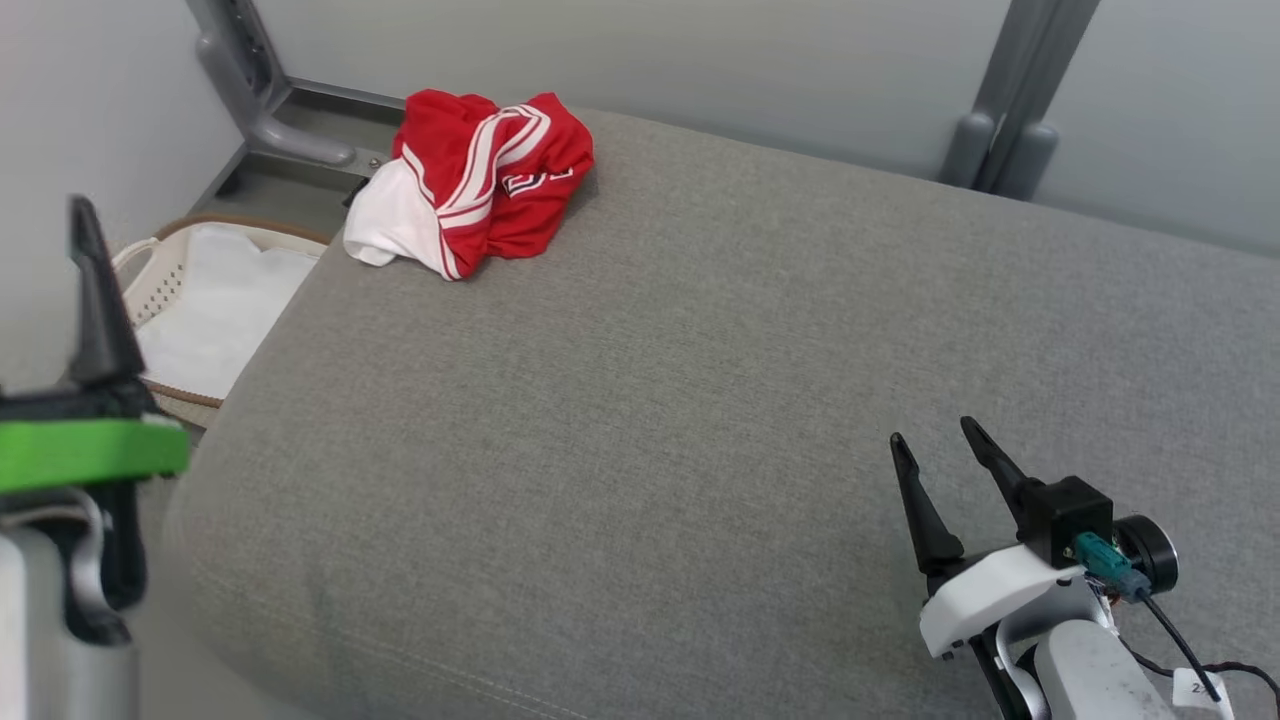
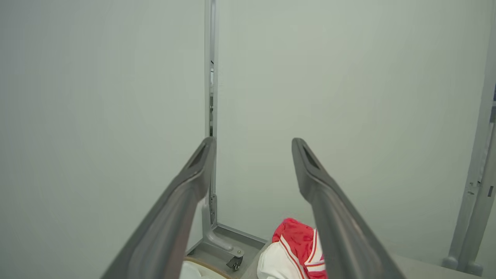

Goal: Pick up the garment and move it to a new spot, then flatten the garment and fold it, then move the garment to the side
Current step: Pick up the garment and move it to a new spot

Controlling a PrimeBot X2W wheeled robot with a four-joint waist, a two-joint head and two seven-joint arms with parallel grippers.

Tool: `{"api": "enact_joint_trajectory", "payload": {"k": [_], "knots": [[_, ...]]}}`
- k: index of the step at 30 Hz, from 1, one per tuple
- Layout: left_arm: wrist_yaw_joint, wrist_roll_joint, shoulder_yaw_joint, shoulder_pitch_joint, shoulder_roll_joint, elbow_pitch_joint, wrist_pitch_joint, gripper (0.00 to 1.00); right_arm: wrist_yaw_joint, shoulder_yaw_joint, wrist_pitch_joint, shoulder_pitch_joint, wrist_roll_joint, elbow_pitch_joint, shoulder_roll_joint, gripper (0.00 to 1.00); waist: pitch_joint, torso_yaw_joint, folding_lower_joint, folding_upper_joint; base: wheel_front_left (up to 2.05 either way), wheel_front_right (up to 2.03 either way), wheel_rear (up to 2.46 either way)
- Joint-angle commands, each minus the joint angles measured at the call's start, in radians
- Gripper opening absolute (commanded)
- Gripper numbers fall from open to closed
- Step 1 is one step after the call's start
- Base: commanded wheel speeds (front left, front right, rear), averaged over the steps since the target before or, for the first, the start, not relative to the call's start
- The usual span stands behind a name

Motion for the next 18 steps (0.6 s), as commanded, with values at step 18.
{"api": "enact_joint_trajectory", "payload": {"k": [18], "knots": [[-0.078,-0.122,-0.017,-0.582,0.135,0.543,0.105,1.00,-0.002,0.032,0.064,-0.168,-0.127,-0.130,-0.006,1.00,0.381,-0.264,0.0000,0.0000,0.00,0.00,0.00]]}}
